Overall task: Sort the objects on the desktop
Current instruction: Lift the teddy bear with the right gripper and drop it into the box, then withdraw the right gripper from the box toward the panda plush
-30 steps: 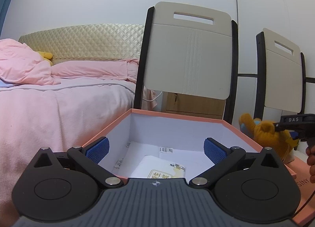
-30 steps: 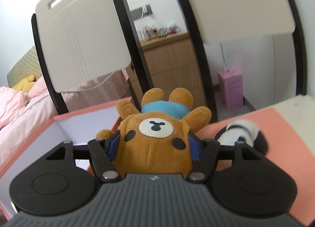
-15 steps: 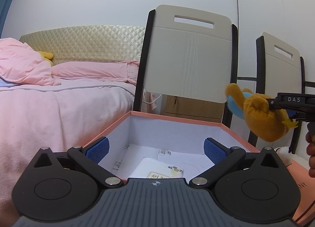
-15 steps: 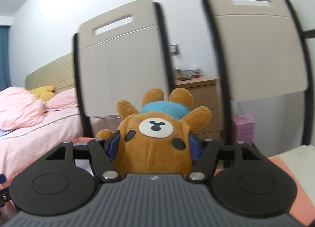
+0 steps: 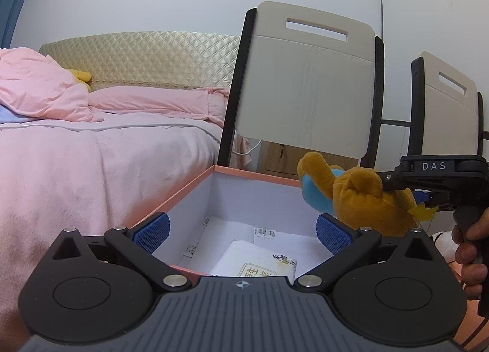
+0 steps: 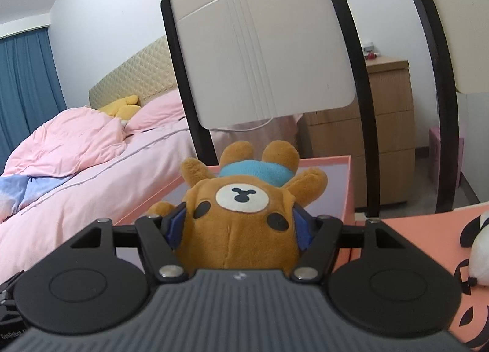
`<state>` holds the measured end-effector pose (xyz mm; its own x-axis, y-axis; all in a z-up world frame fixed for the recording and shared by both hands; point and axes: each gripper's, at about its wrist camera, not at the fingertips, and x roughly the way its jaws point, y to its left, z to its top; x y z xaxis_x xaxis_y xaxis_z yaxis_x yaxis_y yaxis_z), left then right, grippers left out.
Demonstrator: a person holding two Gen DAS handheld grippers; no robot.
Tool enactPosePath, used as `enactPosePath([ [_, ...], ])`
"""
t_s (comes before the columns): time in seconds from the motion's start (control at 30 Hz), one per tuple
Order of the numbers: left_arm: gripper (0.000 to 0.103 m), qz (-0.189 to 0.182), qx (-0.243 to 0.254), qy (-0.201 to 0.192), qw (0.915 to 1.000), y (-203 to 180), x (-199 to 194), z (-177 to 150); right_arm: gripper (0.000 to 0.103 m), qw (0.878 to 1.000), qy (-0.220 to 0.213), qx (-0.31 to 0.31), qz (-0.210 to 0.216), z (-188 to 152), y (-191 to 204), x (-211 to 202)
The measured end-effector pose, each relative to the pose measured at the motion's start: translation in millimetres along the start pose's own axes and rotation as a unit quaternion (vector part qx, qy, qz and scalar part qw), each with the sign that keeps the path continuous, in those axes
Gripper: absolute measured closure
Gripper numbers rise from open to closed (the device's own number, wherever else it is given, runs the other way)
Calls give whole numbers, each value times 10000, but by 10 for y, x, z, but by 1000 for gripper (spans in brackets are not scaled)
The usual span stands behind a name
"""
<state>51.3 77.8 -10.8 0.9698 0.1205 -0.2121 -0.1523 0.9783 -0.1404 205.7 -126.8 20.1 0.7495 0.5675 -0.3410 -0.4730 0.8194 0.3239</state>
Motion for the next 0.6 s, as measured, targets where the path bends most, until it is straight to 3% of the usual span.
enactPosePath([
  [0.13, 0, 13, 34, 5, 10000, -7, -15, -10, 22, 9999, 14, 95, 81, 7, -25, 15],
  [0.23, 0, -8, 70, -10, 10000, -26, -30, -9, 20, 9999, -93, 39, 132, -10, -31, -52],
  [0.6, 0, -113, 178, -84, 9997, -84, -111, 4, 8, 9937, -914, -304, -568, -54, 7, -637],
])
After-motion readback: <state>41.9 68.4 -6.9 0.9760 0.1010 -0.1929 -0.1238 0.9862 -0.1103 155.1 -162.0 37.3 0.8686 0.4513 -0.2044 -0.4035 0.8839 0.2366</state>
